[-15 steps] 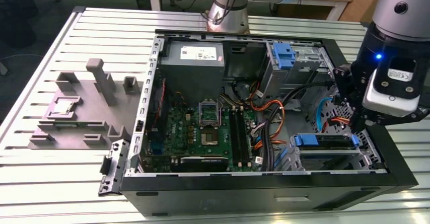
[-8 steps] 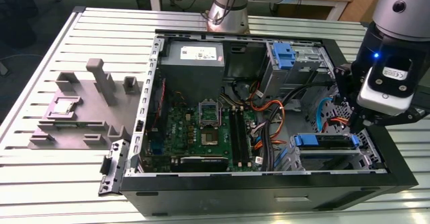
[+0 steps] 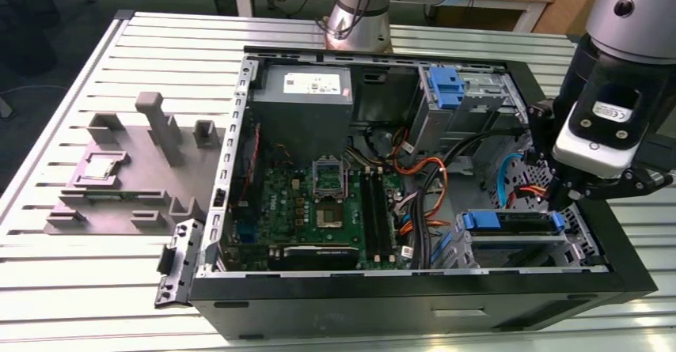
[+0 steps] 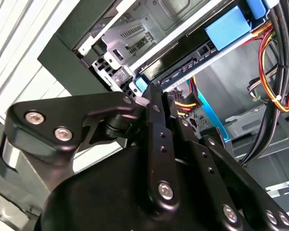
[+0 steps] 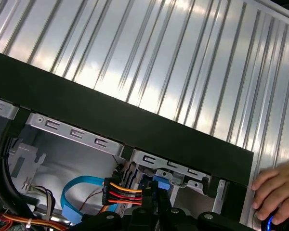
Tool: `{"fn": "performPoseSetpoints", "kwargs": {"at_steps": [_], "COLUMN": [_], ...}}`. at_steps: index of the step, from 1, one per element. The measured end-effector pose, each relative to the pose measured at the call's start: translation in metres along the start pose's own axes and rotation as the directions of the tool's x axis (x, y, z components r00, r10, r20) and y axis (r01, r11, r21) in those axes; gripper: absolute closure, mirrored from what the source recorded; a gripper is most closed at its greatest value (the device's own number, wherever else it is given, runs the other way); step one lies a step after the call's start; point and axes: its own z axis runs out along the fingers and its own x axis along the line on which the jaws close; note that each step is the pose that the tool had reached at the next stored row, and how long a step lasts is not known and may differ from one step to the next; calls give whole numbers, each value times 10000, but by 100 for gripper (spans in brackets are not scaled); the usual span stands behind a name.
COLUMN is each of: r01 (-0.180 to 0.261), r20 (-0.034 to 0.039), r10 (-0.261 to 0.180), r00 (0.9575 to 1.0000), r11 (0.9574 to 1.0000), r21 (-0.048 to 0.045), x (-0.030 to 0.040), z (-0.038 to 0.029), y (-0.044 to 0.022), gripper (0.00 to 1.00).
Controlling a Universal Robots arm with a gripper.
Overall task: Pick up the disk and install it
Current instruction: 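Insert the first disk wire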
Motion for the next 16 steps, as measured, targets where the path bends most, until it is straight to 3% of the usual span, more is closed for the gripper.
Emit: {"fn": "performPoseSetpoints", "kwargs": {"at_steps": [16], "r01": [-102], "r20": [8], "r10": [102], "r00": [9999], "r11": [9999], "r21": [21], "x": [1], "z": [1], "y": [0], "gripper": [84]}}
